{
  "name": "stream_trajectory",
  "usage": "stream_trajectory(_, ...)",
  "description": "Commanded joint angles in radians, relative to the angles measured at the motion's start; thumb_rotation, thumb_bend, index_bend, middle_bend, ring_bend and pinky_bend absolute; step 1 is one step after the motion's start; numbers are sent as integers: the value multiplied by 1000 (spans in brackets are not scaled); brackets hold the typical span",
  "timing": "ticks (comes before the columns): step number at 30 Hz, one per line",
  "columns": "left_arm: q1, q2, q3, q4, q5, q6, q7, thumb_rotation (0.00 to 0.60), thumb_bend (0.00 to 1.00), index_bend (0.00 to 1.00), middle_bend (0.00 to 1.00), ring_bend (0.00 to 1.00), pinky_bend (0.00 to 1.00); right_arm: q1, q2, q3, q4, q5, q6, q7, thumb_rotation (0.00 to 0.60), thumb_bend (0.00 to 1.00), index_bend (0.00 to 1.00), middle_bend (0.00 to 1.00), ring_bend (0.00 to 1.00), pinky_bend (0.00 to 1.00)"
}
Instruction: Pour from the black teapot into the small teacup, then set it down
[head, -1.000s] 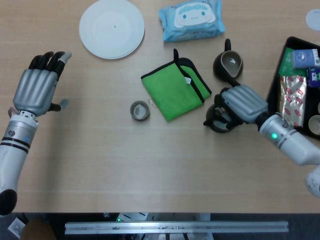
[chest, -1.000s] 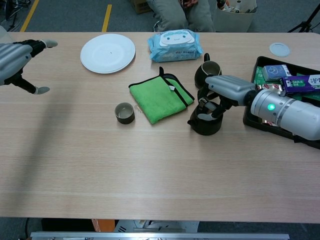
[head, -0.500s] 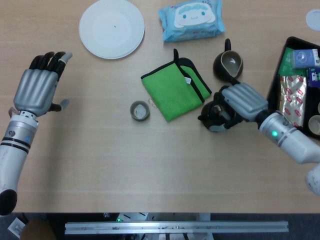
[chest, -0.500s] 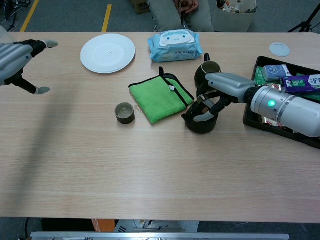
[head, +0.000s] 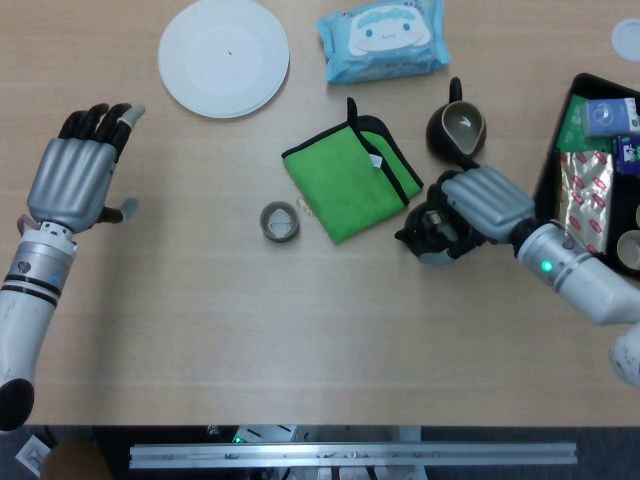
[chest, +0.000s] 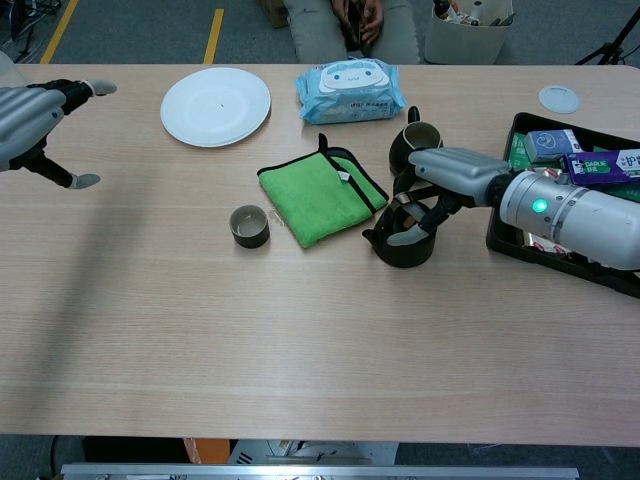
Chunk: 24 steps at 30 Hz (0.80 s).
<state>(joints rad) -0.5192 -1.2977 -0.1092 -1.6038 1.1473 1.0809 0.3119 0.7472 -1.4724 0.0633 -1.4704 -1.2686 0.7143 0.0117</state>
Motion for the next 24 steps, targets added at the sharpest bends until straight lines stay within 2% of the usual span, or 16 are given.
stream_trajectory(1, 0, 0, 0, 1, -1, 0, -1, 600, 206, 6, 90, 74, 126, 7, 3, 4, -5, 19, -7, -24, 393, 0, 744, 484, 291, 0)
stream_trajectory(13, 0, -1, 0, 6, -1, 0, -1, 600, 206, 6, 90, 74, 126, 20, 2, 25, -7, 75, 7, -92, 393, 0, 659, 437, 251, 0)
stream_trajectory(24, 3, 5, -2, 3, -2, 6, -5, 600, 206, 6, 90, 74, 126, 11, 50, 32, -74, 34, 67, -118, 393, 0, 355, 261, 122, 0)
